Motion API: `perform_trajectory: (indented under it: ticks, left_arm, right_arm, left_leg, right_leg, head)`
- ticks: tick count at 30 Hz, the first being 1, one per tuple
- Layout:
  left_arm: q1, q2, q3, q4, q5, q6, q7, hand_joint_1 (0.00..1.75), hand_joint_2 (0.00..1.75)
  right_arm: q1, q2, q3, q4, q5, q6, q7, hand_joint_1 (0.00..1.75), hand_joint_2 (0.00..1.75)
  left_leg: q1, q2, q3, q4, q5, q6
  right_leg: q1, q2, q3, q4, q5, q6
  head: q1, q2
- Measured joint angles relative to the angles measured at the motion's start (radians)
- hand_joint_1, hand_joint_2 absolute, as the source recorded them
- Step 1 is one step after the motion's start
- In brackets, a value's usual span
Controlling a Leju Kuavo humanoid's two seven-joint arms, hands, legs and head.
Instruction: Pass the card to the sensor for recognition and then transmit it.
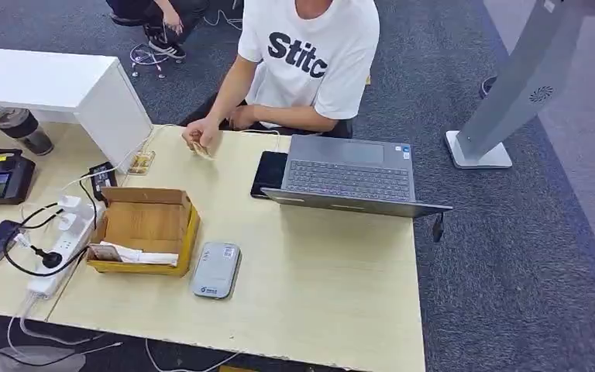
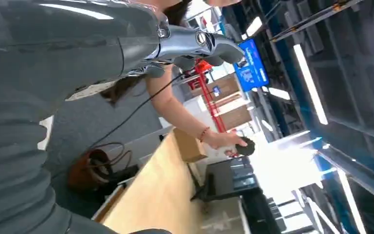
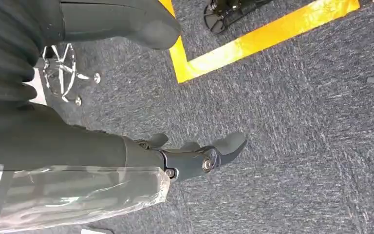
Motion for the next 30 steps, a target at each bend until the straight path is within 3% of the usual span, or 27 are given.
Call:
perform_trajectory:
  ticks: [5, 11, 15, 21, 25, 30]
  left_arm:
    - [0.006, 0.000, -0.015, -0.031, 0.000, -0.021, -0.006, 0.00, 1.75]
    - [0.006, 0.006, -0.061, -0.068, -0.073, -0.067, -0.007, 0.00, 1.75]
    - [0.028, 0.048, -0.182, -0.077, -0.129, 0.031, 0.028, 0.00, 1.75]
    - [0.035, 0.194, -0.464, -0.068, -0.269, 0.260, 0.162, 0.00, 1.75]
    - [0.007, 0.274, -0.641, -0.028, -0.384, 0.307, 0.221, 0.00, 1.75]
    - [-0.005, 0.322, -0.738, 0.002, -0.396, 0.318, 0.231, 0.00, 1.75]
  right_arm:
    - [-0.001, 0.007, -0.014, -0.008, 0.032, 0.000, 0.005, 0.00, 1.75]
    - [-0.003, 0.010, -0.025, -0.013, 0.072, 0.000, -0.003, 0.00, 1.75]
    - [-0.013, 0.010, -0.035, -0.010, 0.097, 0.000, -0.005, 0.00, 1.75]
    - [-0.025, -0.005, -0.042, 0.011, 0.126, 0.000, -0.016, 0.00, 1.75]
    - [-0.033, -0.016, -0.043, 0.024, 0.142, 0.000, -0.025, 0.00, 1.75]
    - [-0.034, -0.024, -0.043, 0.034, 0.142, 0.000, -0.029, 0.00, 1.75]
  left_leg:
    - [0.000, 0.000, 0.000, 0.000, 0.000, 0.000]
    - [0.000, 0.000, 0.000, 0.000, 0.000, 0.000]
    - [0.000, 0.000, 0.001, 0.000, 0.000, 0.000]
    - [0.000, -0.001, 0.001, 0.000, 0.001, -0.001]
    - [0.000, -0.001, 0.001, 0.000, 0.001, -0.001]
    - [0.000, 0.000, 0.001, 0.001, 0.001, -0.001]
  right_leg:
    - [0.000, 0.000, 0.000, 0.000, 0.000, 0.000]
    - [0.000, 0.000, 0.000, 0.000, 0.000, 0.000]
    - [0.000, 0.000, 0.000, 0.000, 0.000, 0.000]
    - [0.000, -0.001, 0.000, 0.000, 0.000, 0.000]
    - [0.000, 0.000, 0.001, 0.000, 0.001, 0.000]
    - [0.000, 0.001, 0.001, 0.000, 0.001, 0.000]
  head:
    - [0.000, 0.000]
    - [0.000, 0.000]
    - [0.000, 0.000]
    - [0.000, 0.000]
    - [0.000, 0.000]
    - [0.000, 0.000]
